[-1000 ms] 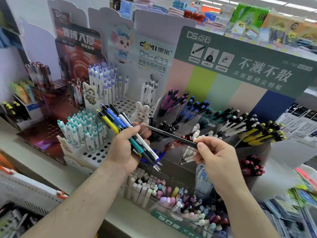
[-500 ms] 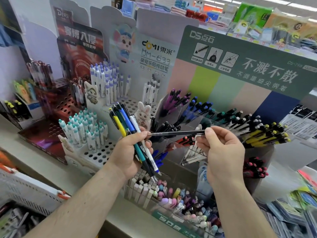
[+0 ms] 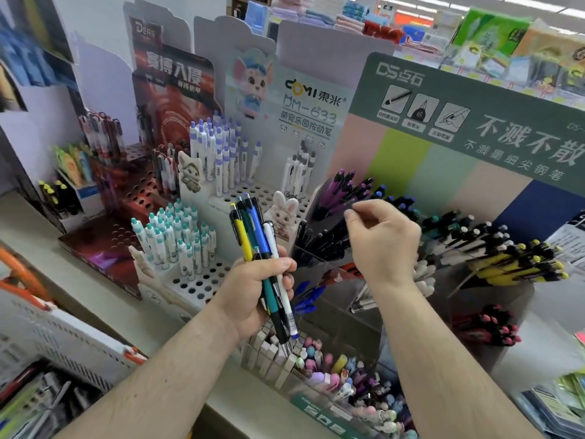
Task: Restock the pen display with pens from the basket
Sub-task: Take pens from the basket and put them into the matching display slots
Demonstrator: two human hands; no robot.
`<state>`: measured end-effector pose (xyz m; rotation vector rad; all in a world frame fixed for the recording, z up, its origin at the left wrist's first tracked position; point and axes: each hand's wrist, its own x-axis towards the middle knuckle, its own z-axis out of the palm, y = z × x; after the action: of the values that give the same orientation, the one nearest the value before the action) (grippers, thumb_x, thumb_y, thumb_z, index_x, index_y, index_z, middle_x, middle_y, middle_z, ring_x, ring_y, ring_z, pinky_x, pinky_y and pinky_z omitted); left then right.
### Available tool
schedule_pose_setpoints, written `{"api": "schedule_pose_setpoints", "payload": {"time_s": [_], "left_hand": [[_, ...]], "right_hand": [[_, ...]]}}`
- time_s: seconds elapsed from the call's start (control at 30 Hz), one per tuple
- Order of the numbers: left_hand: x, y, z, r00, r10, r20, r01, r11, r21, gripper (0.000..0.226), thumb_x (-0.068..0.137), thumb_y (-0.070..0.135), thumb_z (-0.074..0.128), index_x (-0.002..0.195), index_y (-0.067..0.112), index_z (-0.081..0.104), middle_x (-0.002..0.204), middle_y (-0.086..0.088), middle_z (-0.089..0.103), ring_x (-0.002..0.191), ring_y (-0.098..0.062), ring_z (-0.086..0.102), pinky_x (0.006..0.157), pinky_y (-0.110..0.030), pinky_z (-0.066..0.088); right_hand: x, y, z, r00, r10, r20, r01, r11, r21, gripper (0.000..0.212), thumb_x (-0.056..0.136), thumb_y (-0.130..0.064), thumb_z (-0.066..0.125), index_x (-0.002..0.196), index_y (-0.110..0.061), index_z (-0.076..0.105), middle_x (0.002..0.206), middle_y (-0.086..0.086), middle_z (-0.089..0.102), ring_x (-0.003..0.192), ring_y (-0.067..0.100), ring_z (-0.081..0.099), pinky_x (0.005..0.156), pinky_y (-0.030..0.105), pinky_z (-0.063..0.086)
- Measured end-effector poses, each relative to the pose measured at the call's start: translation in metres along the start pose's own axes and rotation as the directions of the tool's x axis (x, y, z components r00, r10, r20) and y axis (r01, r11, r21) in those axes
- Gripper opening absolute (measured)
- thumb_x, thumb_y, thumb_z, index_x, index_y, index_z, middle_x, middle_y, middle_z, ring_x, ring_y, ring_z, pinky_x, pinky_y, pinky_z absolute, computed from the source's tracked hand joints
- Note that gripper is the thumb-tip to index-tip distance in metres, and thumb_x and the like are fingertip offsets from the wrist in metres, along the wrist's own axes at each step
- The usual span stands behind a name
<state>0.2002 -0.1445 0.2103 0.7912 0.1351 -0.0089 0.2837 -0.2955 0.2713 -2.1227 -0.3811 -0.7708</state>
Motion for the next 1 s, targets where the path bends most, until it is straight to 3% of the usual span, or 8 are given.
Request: {"api": "schedule_pose_setpoints", "payload": {"time_s": [0.13,0.2,0.33,0.4,0.5,0.67,0.87,1.0], "left_hand": [[-0.003,0.001,0.001,1.000,-0.001,0.019,0.000,0.999,0.040,0.025,0.068,0.006,0.065,0.091,0.012,0.055,0.070,-0.004,0.059,0.054,-0.014,0.054,0.053,-0.027,0.049],[-0.004,0.001,0.001,1.000,-0.004,0.027,0.003,0.998,0.059,0.026,0.069,0.006,0.065,0.092,0.011,0.055,0.071,-0.004,0.059,0.054,-0.014,0.054,0.053,-0.028,0.049],[-0.007,0.001,0.002,0.997,-0.034,0.066,0.027,0.995,0.098,0.024,0.069,0.005,0.065,0.091,0.010,0.057,0.070,-0.005,0.059,0.053,-0.016,0.053,0.051,-0.028,0.046],[-0.010,0.001,0.003,0.992,-0.064,0.106,0.050,0.990,0.134,0.021,0.068,0.004,0.065,0.088,0.008,0.057,0.067,-0.007,0.056,0.051,-0.017,0.050,0.050,-0.028,0.044],[-0.014,0.000,0.008,0.976,-0.117,0.183,0.081,0.978,0.192,0.006,0.069,0.007,0.063,0.074,0.006,0.060,0.062,-0.007,0.050,0.050,-0.015,0.047,0.051,-0.026,0.041],[-0.017,-0.006,0.014,0.964,-0.147,0.220,0.102,0.974,0.204,0.004,0.073,0.008,0.057,0.075,0.005,0.058,0.061,-0.004,0.057,0.050,-0.014,0.051,0.049,-0.024,0.045],[-0.016,-0.016,0.021,0.962,-0.187,0.198,0.140,0.963,0.231,0.012,0.075,0.013,0.061,0.083,0.005,0.060,0.070,-0.007,0.062,0.052,-0.015,0.052,0.050,-0.025,0.044],[-0.016,-0.019,0.028,0.959,-0.203,0.196,0.153,0.958,0.244,0.010,0.076,0.017,0.064,0.079,0.007,0.067,0.073,-0.008,0.063,0.053,-0.015,0.054,0.051,-0.026,0.047]], "right_hand": [[0.004,-0.005,0.006,0.941,0.077,0.329,0.014,0.964,-0.264,0.026,0.094,-0.032,0.060,0.080,-0.019,0.077,0.069,-0.004,0.070,0.072,0.021,0.064,0.078,0.038,0.054],[0.004,-0.008,0.005,0.937,0.066,0.344,0.042,0.954,-0.298,0.031,0.096,-0.032,0.059,0.075,-0.016,0.076,0.069,0.000,0.070,0.077,0.024,0.061,0.090,0.038,0.050],[-0.004,-0.020,-0.005,0.969,0.056,0.240,-0.034,0.995,-0.096,0.017,0.090,-0.028,0.068,0.078,-0.019,0.074,0.075,-0.007,0.068,0.078,0.014,0.061,0.078,0.032,0.050],[-0.014,-0.034,-0.010,0.905,0.099,0.414,-0.139,0.988,0.068,0.008,0.087,-0.033,0.073,0.091,-0.026,0.073,0.072,-0.011,0.066,0.069,0.002,0.060,0.065,0.022,0.049],[-0.027,-0.038,-0.013,0.748,0.060,0.660,-0.227,0.959,0.170,0.035,0.083,-0.036,0.078,0.115,-0.033,0.066,0.070,-0.003,0.060,0.060,0.004,0.060,0.064,0.026,0.055],[-0.035,-0.028,-0.017,0.755,0.079,0.651,-0.304,0.922,0.241,0.029,0.083,-0.017,0.080,0.106,-0.027,0.066,0.067,0.001,0.054,0.052,0.017,0.063,0.059,0.034,0.057],[-0.038,-0.021,-0.031,0.755,0.097,0.648,-0.273,0.945,0.177,0.022,0.089,-0.009,0.069,0.106,-0.024,0.067,0.080,0.008,0.066,0.059,0.026,0.068,0.060,0.040,0.060],[-0.041,-0.016,-0.039,0.801,0.123,0.586,-0.234,0.965,0.117,0.022,0.087,-0.006,0.063,0.097,-0.026,0.065,0.076,0.005,0.068,0.057,0.014,0.069,0.059,0.031,0.058]]}}
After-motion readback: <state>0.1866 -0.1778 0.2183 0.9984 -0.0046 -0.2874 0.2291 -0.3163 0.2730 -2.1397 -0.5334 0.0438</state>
